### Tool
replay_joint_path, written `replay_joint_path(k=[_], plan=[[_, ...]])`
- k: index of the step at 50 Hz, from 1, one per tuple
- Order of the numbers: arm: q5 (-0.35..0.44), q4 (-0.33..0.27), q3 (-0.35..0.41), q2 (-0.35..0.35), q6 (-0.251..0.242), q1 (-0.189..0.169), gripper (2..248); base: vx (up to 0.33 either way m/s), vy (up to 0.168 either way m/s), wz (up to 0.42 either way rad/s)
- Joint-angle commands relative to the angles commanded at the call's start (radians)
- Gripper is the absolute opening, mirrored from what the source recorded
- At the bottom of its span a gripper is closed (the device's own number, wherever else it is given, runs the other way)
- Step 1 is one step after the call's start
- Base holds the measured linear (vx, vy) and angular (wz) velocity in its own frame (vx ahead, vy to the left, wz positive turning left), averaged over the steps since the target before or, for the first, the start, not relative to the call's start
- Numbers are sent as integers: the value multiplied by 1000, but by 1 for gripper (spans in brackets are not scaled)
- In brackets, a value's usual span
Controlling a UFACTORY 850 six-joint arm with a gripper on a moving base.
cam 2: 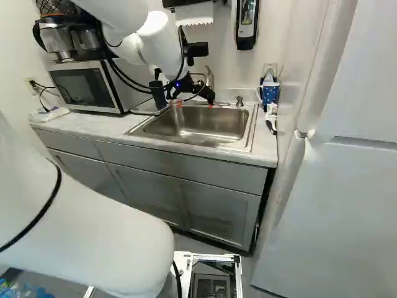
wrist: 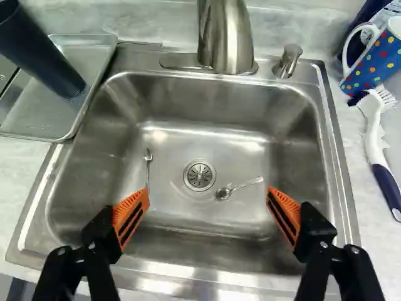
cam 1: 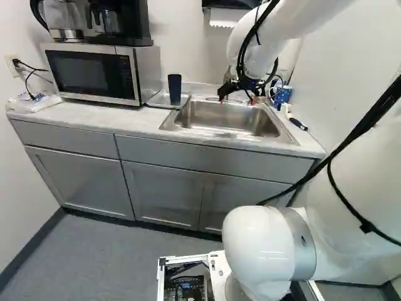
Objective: Rinse the cup and place it in the tray
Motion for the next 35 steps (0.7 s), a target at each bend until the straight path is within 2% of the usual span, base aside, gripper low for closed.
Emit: replay_joint_path(k=[35], plan=[[0,0,0,0,0,0,247,-128,58,-1]])
